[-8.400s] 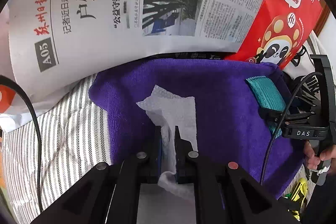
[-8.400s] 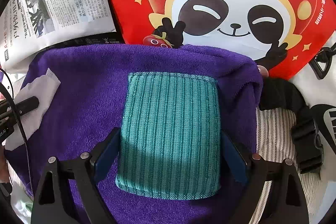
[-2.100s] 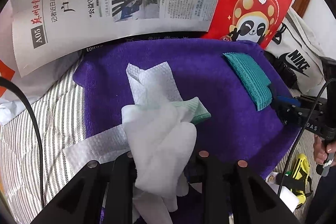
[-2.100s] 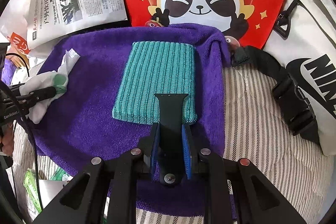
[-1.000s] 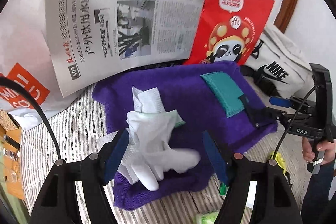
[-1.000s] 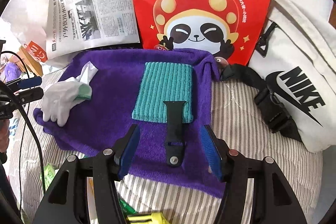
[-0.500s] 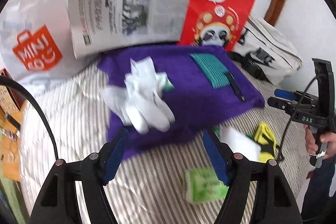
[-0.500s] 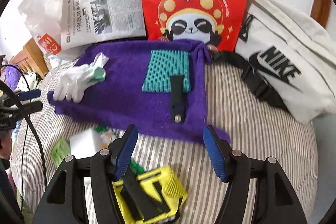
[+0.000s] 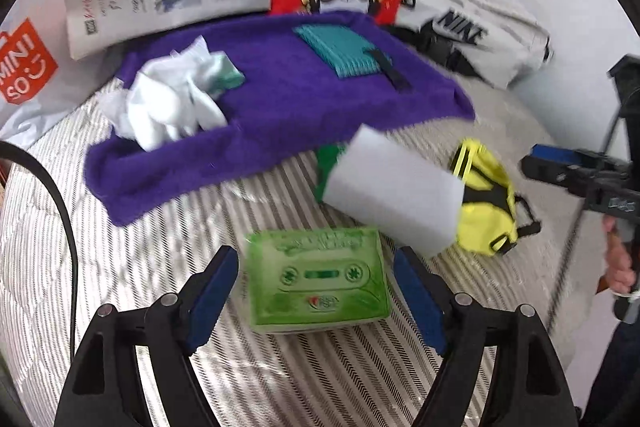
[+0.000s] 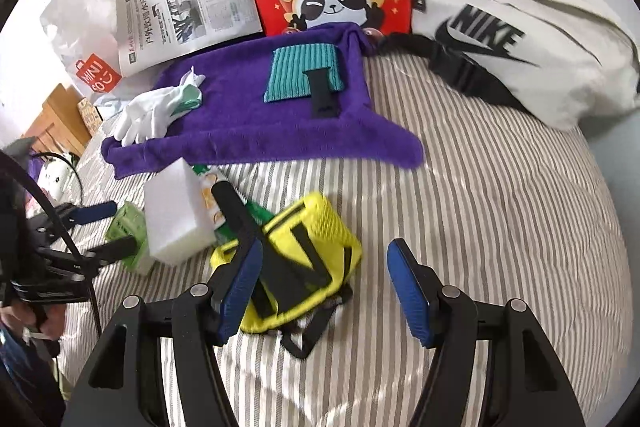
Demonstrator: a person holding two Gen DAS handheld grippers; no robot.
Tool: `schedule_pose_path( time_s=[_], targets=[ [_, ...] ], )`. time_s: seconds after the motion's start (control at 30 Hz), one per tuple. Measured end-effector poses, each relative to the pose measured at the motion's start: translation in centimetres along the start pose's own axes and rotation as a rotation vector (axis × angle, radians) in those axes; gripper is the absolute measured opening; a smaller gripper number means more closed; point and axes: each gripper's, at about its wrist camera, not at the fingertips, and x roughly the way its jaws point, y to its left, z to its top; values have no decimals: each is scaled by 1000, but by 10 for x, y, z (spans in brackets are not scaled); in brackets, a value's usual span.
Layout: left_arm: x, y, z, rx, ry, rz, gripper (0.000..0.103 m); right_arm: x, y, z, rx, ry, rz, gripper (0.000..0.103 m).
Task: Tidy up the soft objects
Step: 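Grasp the green tissue pack with left while right grasps the black watch strap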
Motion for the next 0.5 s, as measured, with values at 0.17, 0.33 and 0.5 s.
schedule_pose_path(
  time_s=[0.17, 0.33, 0.5],
  targets=[
    [15, -11, -5, 35, 10, 102, 80, 1, -4, -16, 10, 15, -20, 64],
    [23, -14, -12, 42, -11, 217, 81, 6, -4, -23, -4, 33, -24, 64],
    [18, -1, -15, -24, -29, 150, 71, 7, 5, -23, -42, 12, 24, 75]
  ],
)
